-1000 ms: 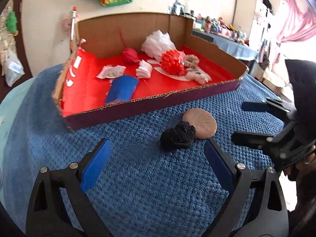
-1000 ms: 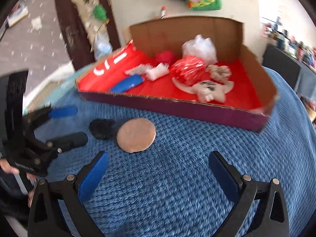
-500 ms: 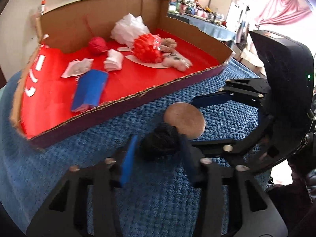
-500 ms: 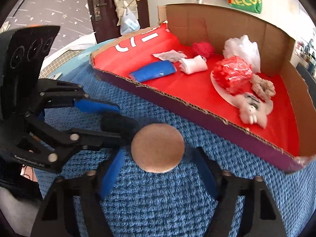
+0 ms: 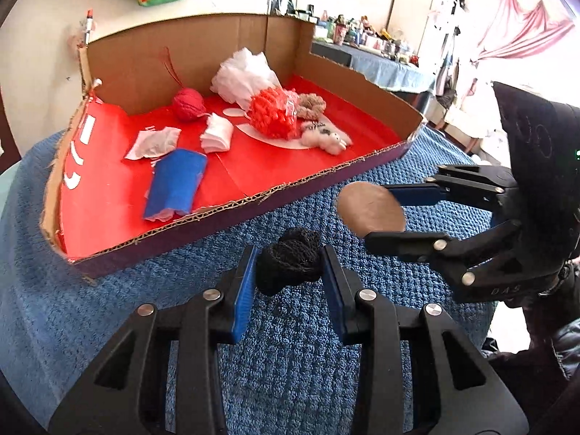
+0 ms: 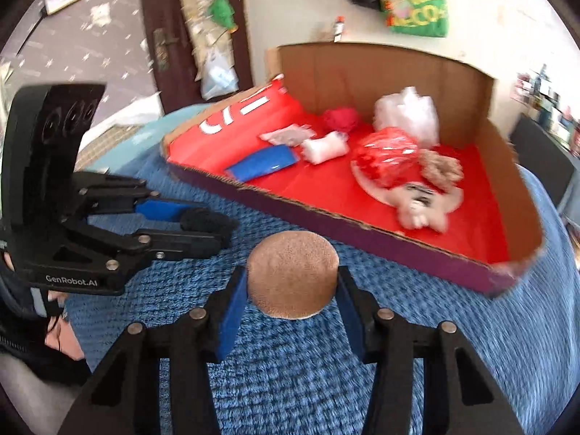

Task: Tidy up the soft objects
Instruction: 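Carry the sponge and yarn ball into the box and open both tools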

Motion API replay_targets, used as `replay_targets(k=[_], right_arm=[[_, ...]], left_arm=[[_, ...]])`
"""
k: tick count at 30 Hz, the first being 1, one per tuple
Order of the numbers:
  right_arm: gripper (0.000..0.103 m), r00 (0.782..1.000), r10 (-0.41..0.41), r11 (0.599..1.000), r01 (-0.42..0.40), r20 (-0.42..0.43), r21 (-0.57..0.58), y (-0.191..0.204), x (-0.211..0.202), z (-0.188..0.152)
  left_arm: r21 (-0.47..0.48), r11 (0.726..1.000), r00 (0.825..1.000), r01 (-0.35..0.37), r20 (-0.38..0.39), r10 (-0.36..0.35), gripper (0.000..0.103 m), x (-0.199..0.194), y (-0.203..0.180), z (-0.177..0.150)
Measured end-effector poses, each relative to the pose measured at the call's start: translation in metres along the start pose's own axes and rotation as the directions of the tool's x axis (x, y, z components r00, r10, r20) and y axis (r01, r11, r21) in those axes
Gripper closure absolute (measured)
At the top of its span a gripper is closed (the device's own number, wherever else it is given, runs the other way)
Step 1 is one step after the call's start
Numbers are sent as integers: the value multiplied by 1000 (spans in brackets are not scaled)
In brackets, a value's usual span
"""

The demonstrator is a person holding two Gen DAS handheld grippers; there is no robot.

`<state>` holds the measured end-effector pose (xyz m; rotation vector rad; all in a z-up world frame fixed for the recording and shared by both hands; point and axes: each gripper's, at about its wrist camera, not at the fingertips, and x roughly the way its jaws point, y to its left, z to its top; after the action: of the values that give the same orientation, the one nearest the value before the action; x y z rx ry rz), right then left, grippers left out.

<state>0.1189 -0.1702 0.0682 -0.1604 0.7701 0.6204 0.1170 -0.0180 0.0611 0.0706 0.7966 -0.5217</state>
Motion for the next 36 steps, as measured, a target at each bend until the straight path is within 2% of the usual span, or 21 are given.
replay_targets(k=[5,10,18,25,36], right_arm=[[51,1000,-18,999,17,15,40,-2,-9,-6],[51,999,-24,999,23,27,33,-3,-15,-2],[50,998,-16,1000,16,67,8,-12,-14,41],[50,1000,4,1000,-4,-19,11,-36,25,72],[49,988,44,999,-44,-148,9,-60,74,80]], left_arm=[[-12,1000,1000,5,18,-5,70,-6,-1,-4],[-15,1000,999,9,35,-9,70,-11,-1,-1],[24,999,998,29,60,-30,70,-12,7,35],[59,997,999,47,-17,-46,70,25,21,68],[75,995,991,70,-117,-61,70,74,40,86]])
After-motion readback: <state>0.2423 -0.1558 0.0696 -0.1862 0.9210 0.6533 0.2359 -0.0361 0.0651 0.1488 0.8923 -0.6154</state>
